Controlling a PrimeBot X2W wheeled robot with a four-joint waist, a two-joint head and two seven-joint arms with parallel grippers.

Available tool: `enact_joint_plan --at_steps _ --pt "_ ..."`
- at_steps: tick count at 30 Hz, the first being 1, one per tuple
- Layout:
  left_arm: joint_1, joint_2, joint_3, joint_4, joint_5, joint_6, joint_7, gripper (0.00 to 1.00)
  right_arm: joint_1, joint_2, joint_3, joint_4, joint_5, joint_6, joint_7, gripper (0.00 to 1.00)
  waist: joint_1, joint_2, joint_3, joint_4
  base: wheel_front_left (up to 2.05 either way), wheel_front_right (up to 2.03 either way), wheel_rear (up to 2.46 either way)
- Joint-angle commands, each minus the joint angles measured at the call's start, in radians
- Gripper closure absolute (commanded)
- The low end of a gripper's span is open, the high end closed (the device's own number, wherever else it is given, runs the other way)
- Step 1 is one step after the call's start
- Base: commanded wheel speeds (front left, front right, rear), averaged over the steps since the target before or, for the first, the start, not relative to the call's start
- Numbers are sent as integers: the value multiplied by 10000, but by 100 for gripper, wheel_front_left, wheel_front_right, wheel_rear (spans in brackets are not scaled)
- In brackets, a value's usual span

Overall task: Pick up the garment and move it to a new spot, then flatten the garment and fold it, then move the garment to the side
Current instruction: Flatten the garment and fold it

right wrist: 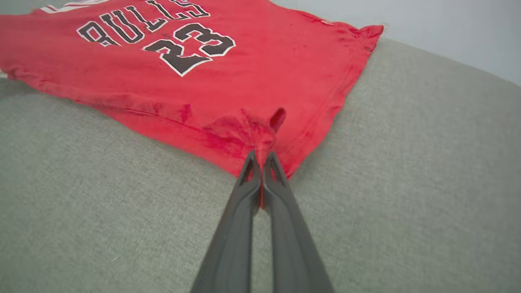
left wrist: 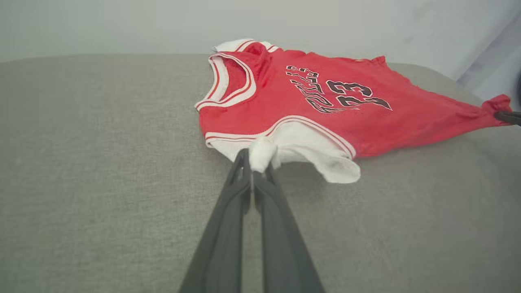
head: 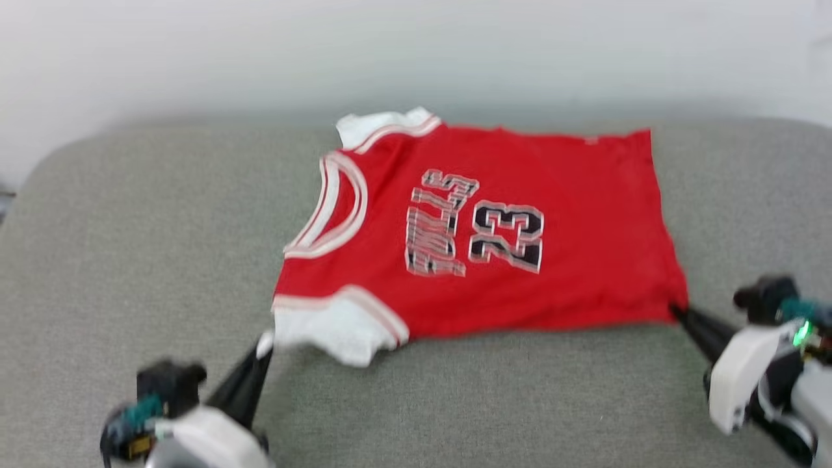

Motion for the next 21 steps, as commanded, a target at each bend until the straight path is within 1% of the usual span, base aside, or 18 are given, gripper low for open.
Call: enact_joint_plan --at_steps 1,3,4,5,8,10,12,15,19,21 --pt "703 27 -26 -123 -267 154 -52 100 622 -14 -118 -65 -65 -12 -42 100 4 -1 -483 -47 0 0 0" --pt "1432 22 -45 -168 -564 257 -51 100 1213 9 -243 -88 -83 -12 -67 100 4 -1 -710 -101 0 0 0" --pt "1432 22 -45 -168 -564 257 -51 100 1213 9 -243 -88 -83 -12 -67 100 4 -1 -710 -101 0 0 0" --pt "1759 14 28 -213 -704 344 -102 100 1460 12 -284 -132 -143 -12 -60 100 4 -1 -808 -150 0 0 0" --pt "2677 53 10 -370 -957 537 -182 100 2081 -120 -427 -262 -486 -12 -36 100 4 -1 -1069 -273 0 0 0" --pt "3213 -10 -32 -510 -1181 620 -202 100 2489 -141 -671 -392 -560 -12 -34 100 4 -1 -1150 -343 0 0 0" --pt "3615 43 -34 -607 -1246 700 -222 100 2946 -205 -884 -560 -627 -12 77 100 4 -1 -1207 -356 0 0 0" --pt "4100 56 -93 -733 -1506 733 -127 100 3585 -371 -1257 -798 -721 -14 201 100 4 -1 -1305 -339 0 0 0" --pt "4439 66 -318 -886 -1762 599 223 100 4475 -544 -1745 -1214 -724 -14 425 100 4 -1 -1348 -294 0 0 0" --pt "4463 138 -350 -885 -1698 646 253 100 4743 -573 -1974 -1458 -831 -14 529 100 4 -1 -1319 -323 0 0 0"
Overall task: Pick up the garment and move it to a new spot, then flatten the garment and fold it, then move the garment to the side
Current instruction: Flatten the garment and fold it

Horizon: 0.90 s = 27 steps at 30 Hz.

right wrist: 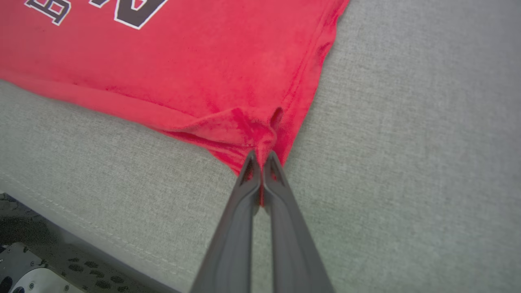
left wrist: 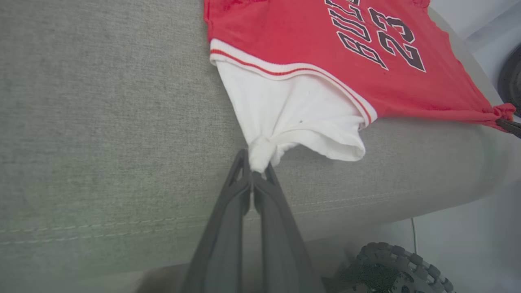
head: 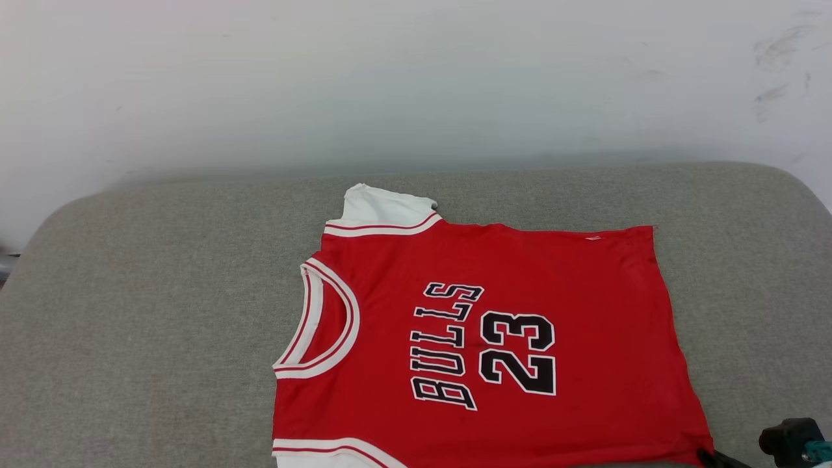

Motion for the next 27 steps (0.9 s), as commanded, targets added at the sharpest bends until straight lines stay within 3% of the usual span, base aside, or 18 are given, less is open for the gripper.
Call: enact_joint_plan --at_steps 1,15,27 --pt "31 84 -7 6 126 58 -25 100 187 6 -187 -136 -101 -16 60 100 2 -1 37 -26 0 0 0" --pt "-2539 248 262 -16 1250 -278 -73 100 118 624 -2203 -1510 -427 -14 678 100 2 -1 959 -295 0 0 0" --pt "-5571 -69 364 1400 1878 -898 223 100 -887 1001 -2886 -1958 -727 -14 1074 100 2 -1 2508 -654 0 0 0"
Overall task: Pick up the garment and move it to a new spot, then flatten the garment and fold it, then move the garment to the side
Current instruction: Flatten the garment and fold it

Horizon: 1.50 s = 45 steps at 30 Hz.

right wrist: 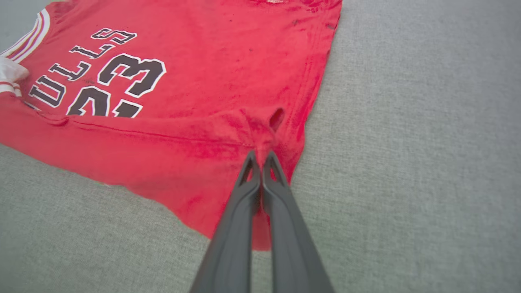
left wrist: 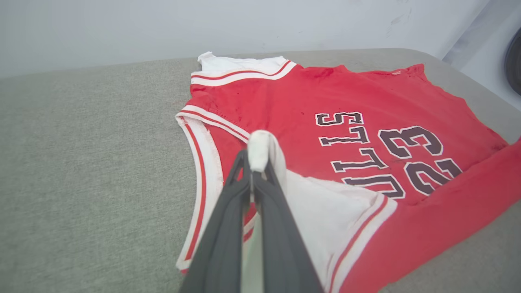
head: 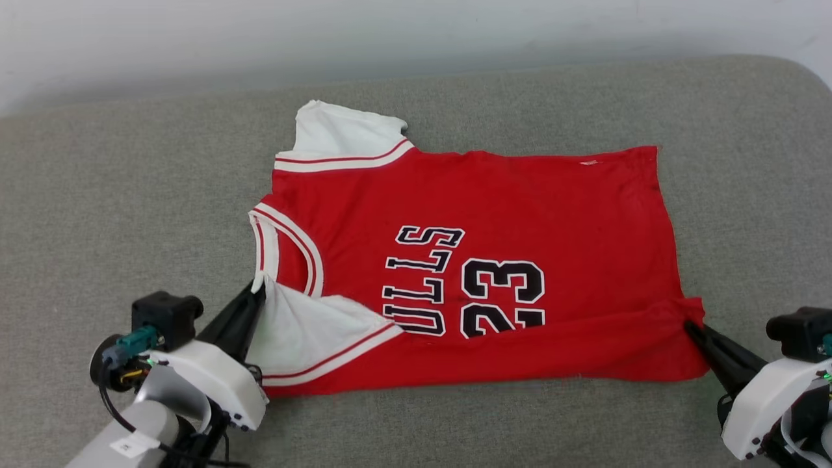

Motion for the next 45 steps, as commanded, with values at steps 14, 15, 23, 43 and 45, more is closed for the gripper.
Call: enact_joint_plan --at_steps 14,15,23,43,45 --pt "-2429 -719 -105 2958 265 -788 -84 100 -1468 202 458 915 205 -12 207 100 -2 -1 1339 28 0 0 0" --pt "-2489 -766 -150 3177 259 -862 -78 100 -1518 210 528 975 224 -12 188 100 -2 -1 1375 31 0 0 0" --pt "-2756 -1286 -602 5001 239 -1537 -120 100 -1826 262 1098 1535 401 -12 100 100 -2 -1 1408 37 0 0 0" --pt "-3838 -466 -680 3730 -284 -1980 1505 0 -1101 -97 342 469 178 -11 -272 0 -2 -1 -85 662 0 0 0" --pt "-4034 -285 -699 3388 -550 -2041 2243 0 -1041 -16 266 386 83 -11 -205 0 -2 -1 -116 703 0 0 0"
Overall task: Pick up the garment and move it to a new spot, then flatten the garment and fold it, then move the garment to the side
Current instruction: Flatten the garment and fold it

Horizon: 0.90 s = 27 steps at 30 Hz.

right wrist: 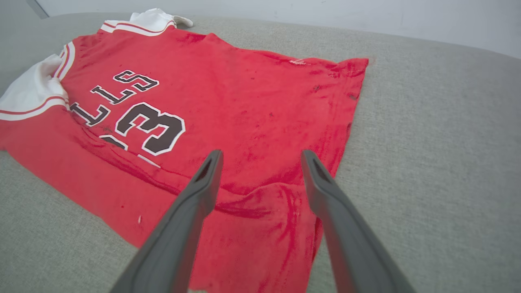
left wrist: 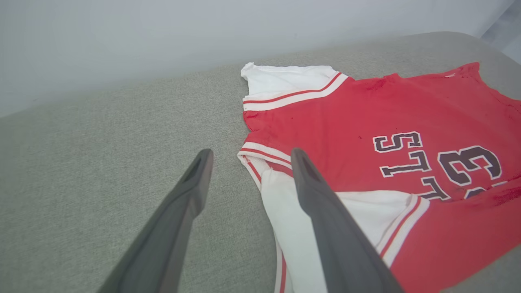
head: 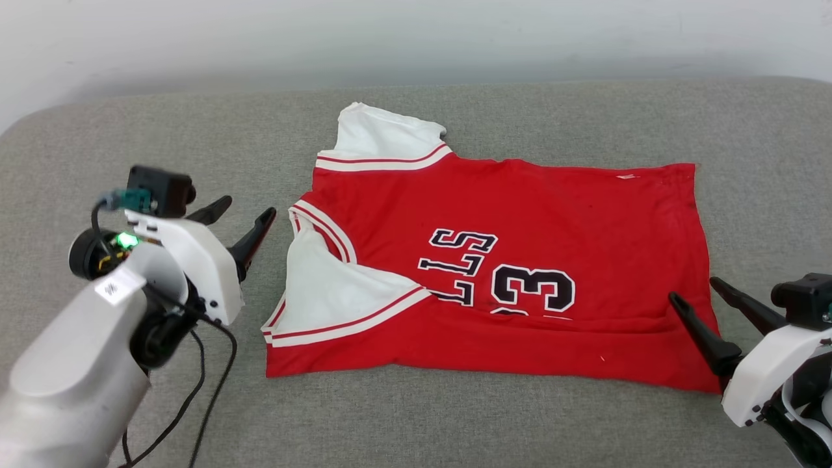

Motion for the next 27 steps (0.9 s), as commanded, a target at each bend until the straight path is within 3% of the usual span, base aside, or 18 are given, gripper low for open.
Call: enact_joint_plan --at_steps 1,8,14,20,27 --pt "-216 51 -8 -194 -198 -63 383 0 115 81 -51 -65 -42 -10 74 0 1 0 -27 44 0 0 0" --pt "-669 660 -375 -841 -1689 -87 4266 0 126 293 -212 -257 -274 -9 303 0 1 0 -10 40 0 0 0" --pt "-683 918 -857 -1192 -2422 266 6777 0 83 371 -294 -324 -353 -9 403 0 1 0 88 -65 0 0 0" --pt "-342 1096 -1462 -1241 -2340 502 7936 0 -45 447 -275 -350 -362 -9 504 0 1 0 275 -251 0 0 0" --pt "224 887 -1856 -771 -2212 634 7884 0 -290 557 -111 -293 -315 -9 517 0 1 0 522 -503 0 0 0"
